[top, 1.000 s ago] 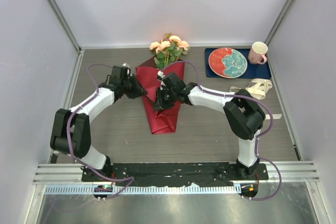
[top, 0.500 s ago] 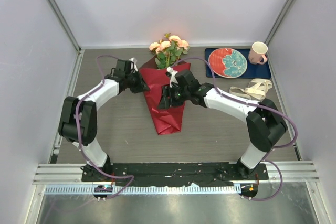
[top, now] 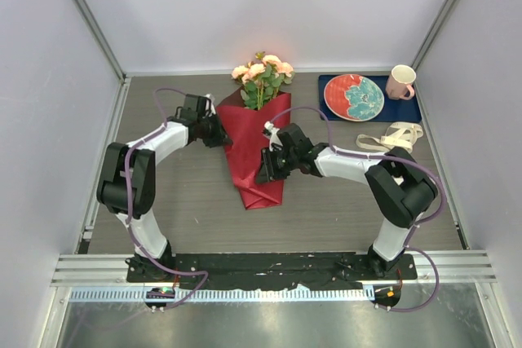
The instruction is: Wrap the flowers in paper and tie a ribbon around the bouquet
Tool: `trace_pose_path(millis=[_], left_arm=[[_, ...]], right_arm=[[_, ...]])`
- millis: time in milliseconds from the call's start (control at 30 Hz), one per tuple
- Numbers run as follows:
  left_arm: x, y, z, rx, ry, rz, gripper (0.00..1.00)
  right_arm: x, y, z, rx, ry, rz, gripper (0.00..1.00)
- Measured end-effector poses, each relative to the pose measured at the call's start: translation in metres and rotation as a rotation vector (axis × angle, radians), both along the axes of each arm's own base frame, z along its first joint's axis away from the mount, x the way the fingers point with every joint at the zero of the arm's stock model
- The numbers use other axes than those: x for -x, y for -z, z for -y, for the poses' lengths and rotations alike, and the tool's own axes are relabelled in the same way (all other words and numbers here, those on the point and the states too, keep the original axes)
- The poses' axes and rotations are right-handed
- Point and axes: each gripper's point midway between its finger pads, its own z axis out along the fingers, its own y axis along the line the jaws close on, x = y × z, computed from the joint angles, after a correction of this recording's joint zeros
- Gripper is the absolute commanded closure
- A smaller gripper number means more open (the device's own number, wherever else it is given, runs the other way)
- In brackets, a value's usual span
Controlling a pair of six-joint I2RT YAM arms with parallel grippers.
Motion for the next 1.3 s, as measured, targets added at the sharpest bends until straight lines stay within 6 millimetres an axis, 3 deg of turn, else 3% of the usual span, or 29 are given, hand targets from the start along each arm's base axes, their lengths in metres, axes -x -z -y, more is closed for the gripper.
trace_pose_path(millis=[67, 300, 400, 500, 600, 667, 733, 800, 867, 1033, 1200, 1300], left_arm=[[-0.003, 0.002, 0.0, -0.007, -0.003, 0.0, 0.94], [-0.006, 0.008, -0.005, -0.038, -0.018, -0.013, 0.5], [-0.005, 0.005, -0.009, -0.057, -0.033, -0.013, 0.46], [0.005, -0.013, -0.016, -0.062, -0.062, 0.025, 0.48], [0.033, -0.043, -0.017, -0.021, -0.096, 0.081, 0.6], [0.049, -0.06, 0.001, 0.028, -0.075, 0.113, 0.66], [0.061, -0.065, 0.025, 0.066, -0.022, 0.12, 0.74], [0.071, -0.054, 0.043, 0.081, 0.013, 0.101, 0.82], [0.084, -0.032, 0.051, 0.075, 0.035, 0.046, 0.86], [0.096, 0.027, 0.045, 0.025, 0.021, -0.09, 0.89], [0.095, 0.045, 0.045, 0.011, 0.024, -0.109, 0.9], [0.092, 0.046, 0.046, 0.013, 0.03, -0.098, 0.8]], right_arm=[[0.001, 0.003, -0.001, -0.006, -0.004, -0.002, 0.73], [-0.004, 0.011, -0.003, -0.016, -0.003, -0.003, 0.74], [-0.006, 0.016, -0.001, -0.012, 0.005, -0.01, 0.74], [-0.009, 0.016, 0.002, -0.016, 0.013, -0.01, 0.75], [-0.01, 0.015, 0.001, -0.026, 0.017, -0.013, 0.75], [-0.009, 0.016, 0.002, -0.033, 0.024, -0.02, 0.75], [-0.008, 0.017, 0.003, -0.037, 0.029, -0.028, 0.75], [-0.007, 0.018, 0.003, -0.041, 0.034, -0.035, 0.75], [-0.005, 0.02, 0.003, -0.045, 0.038, -0.045, 0.74], [0.007, 0.021, 0.007, -0.052, 0.046, -0.071, 0.71], [0.026, 0.015, 0.018, -0.067, 0.047, -0.066, 0.7], [0.035, 0.016, 0.024, -0.07, 0.051, -0.066, 0.71]])
